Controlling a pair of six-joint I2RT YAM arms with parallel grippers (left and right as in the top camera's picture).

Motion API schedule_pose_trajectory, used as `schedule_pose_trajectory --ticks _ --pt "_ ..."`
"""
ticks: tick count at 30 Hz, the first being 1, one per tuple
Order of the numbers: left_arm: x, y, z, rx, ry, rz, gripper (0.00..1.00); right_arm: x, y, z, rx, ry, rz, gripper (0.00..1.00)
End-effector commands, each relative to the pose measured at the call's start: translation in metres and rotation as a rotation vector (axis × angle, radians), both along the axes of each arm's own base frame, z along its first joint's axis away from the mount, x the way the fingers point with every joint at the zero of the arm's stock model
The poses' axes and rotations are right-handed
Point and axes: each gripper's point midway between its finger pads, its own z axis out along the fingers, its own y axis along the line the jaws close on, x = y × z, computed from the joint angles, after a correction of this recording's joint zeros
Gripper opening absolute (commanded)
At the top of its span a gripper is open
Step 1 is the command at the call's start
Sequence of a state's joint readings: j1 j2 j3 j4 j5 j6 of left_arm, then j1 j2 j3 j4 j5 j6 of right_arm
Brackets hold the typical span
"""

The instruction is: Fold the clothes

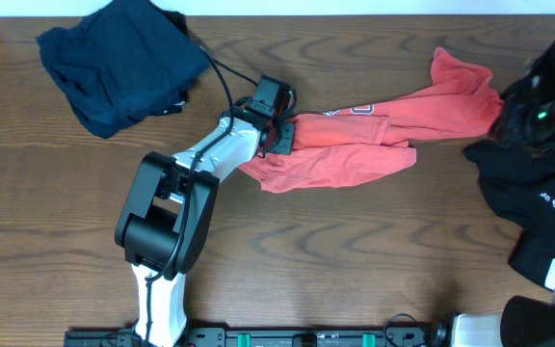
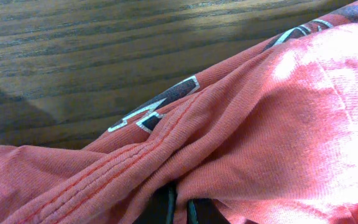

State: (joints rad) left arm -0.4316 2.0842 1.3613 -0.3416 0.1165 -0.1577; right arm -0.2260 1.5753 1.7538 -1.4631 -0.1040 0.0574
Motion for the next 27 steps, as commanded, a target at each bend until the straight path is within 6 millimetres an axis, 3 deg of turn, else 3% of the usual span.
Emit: schedule_pose_trajectory --ticks 1,8,13,22,27 --pt "-0.022 0.032 -0.048 0.107 0.124 0.050 0.07 -0.010 -0.004 -0.043 0.011 0.074 -0.033 0.49" --pt "-0.023 0.032 -0.048 0.109 0.127 0.050 0.07 -0.018 -0.024 -0.120 0.029 0.122 -0.112 0.49" --pt "-0.022 0.032 -0.048 0.106 0.125 0.050 0.07 -0.027 -0.051 -0.158 0.046 0.102 -0.255 0.53" --pt "-0.022 0.031 -0.048 0.103 0.125 0.049 0.07 -0.034 -0.081 -0.206 0.036 0.009 -0.360 0.54" --pt "-0.022 0.031 -0.048 0.103 0.126 0.049 0.07 -0.038 -0.094 -0.223 0.006 -0.028 -0.425 0.54"
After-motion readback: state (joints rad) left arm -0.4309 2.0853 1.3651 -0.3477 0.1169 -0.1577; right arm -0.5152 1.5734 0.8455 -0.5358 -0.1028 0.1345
